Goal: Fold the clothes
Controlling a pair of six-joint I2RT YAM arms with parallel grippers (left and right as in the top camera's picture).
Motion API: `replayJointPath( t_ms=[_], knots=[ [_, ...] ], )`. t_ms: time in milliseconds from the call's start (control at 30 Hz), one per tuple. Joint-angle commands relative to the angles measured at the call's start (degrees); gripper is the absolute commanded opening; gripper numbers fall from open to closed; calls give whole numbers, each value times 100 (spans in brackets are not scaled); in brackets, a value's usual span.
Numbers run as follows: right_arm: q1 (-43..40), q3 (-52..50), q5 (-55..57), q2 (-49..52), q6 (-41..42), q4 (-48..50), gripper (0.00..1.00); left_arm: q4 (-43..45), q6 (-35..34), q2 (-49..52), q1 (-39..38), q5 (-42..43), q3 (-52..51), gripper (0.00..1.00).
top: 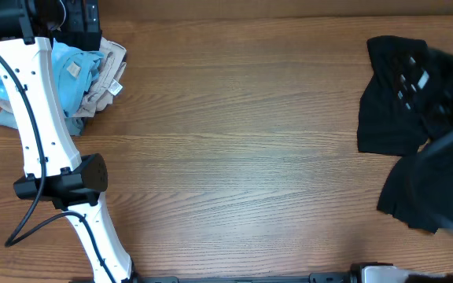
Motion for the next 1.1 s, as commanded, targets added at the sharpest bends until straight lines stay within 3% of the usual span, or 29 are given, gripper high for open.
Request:
replayJointPath(
  t_ms=[0,200,300,467,667,767,800,1067],
  knots=[
    [46,2,-52,-98,15,-9,100,-15,-15,39,22,63,-15,100],
    [46,7,-44,-317,7,-26,100,-15,-15,39,22,63,-20,100],
    [46,-42,483,-299,-52,15,100,-15,-15,39,22,63,-20,100],
    [46,-997,1088,-573,-278,1187,100,-15,-15,39,22,63,-20,100],
    [46,-4033,1080,-1884,-498,3969,100,-15,-15,39,22,66,-20,100],
    [46,-5884,1078,-2723,-492,5469,100,-15,-15,39,22,66,-20,100],
    [46,-7053,1021,-3270,-457,6382,100,-15,-15,39,22,63,-20,100],
    [46,-11355,645,-5405,-457,9508,100,-15,-15,39,22,63,-20,100]
  ],
)
